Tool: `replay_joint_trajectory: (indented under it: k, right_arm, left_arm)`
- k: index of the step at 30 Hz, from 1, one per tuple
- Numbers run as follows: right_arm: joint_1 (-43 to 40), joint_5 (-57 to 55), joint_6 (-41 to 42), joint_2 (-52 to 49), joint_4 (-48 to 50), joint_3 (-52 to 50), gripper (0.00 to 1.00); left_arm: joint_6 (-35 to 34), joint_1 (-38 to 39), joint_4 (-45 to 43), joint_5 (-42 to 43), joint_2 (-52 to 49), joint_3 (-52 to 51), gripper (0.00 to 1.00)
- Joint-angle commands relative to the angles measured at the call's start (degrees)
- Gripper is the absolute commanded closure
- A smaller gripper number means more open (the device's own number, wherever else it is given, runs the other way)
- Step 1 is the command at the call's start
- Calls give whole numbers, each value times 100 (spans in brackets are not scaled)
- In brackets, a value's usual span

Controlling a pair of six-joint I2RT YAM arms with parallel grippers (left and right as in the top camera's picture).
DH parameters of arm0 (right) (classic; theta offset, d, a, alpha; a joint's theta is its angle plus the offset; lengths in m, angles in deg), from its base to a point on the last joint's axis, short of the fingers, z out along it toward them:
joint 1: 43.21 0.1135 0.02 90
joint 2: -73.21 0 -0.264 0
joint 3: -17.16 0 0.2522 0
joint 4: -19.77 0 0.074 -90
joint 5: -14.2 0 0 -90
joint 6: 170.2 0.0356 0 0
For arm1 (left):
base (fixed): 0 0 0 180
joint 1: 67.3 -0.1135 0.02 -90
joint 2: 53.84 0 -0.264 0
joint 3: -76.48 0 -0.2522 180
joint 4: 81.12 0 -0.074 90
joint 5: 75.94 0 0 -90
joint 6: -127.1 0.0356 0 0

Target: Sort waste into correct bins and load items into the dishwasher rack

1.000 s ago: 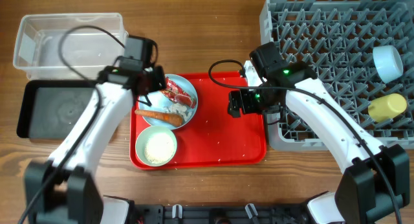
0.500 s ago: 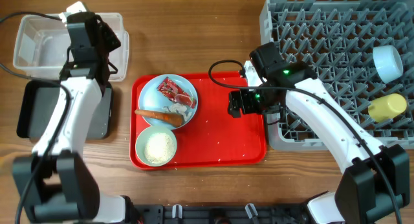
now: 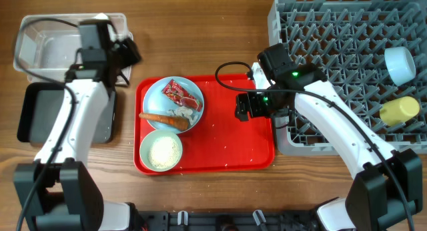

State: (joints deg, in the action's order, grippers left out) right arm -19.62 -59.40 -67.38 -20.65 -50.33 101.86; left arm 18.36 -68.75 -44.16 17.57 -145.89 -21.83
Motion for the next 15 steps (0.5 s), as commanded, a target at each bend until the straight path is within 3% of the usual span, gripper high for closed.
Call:
replay_joint_trajectory:
  k: [1,4,15]
  right_arm:
    - [17,-55,72,-44,-15,-15,6]
    - [17,-57,87,-44,-68,-15,6]
    - [17,-310,326,-44,-254,-15,6]
  left_arm:
    - [31,623,1257,756,15,-24,40]
    - [33,1145,1853,756,0,-162,37]
    - [39,2118,1755,391,-678,-535,32]
